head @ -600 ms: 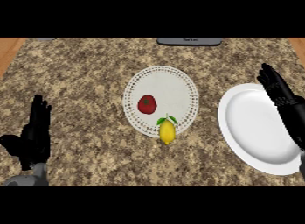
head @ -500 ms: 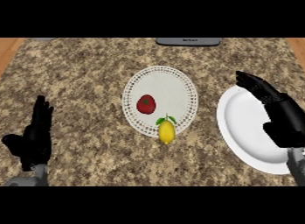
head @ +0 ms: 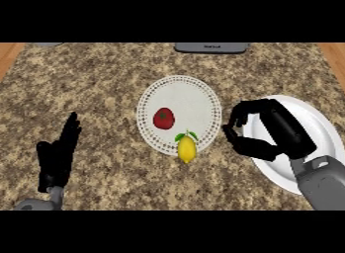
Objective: Pick the lemon from the placemat and place it in the plate
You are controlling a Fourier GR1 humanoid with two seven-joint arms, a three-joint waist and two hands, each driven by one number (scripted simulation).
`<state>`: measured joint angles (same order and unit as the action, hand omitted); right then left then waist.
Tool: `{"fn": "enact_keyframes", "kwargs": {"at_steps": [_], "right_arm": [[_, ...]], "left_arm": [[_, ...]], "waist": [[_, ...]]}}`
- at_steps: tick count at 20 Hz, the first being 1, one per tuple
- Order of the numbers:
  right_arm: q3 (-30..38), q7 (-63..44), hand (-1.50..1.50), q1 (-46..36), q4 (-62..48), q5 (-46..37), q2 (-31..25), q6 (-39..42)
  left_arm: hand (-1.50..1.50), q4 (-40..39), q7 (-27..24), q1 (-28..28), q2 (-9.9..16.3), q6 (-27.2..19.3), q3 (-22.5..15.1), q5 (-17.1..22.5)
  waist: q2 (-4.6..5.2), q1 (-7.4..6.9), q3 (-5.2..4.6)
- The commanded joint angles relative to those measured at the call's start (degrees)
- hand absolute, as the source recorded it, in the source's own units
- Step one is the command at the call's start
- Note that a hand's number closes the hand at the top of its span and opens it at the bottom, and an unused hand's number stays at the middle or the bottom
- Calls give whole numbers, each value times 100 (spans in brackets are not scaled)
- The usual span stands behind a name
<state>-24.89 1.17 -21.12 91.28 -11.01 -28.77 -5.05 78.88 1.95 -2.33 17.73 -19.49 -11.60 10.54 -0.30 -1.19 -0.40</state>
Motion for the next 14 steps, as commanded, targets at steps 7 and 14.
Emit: {"fn": "enact_keyframes", "kwargs": {"at_steps": [7,14], "right_arm": [[-84,2542,-150,759,-1684,1231,1715,179],[-792,1136,-150,-222,-1807,-899,963,-185]], "left_arm": [[0,119,805,-397,17,108,-136,-34],[0,256,860,-216,-70,-90,-252,-289]], "waist": [[78,11,56],[13,73,33]]}}
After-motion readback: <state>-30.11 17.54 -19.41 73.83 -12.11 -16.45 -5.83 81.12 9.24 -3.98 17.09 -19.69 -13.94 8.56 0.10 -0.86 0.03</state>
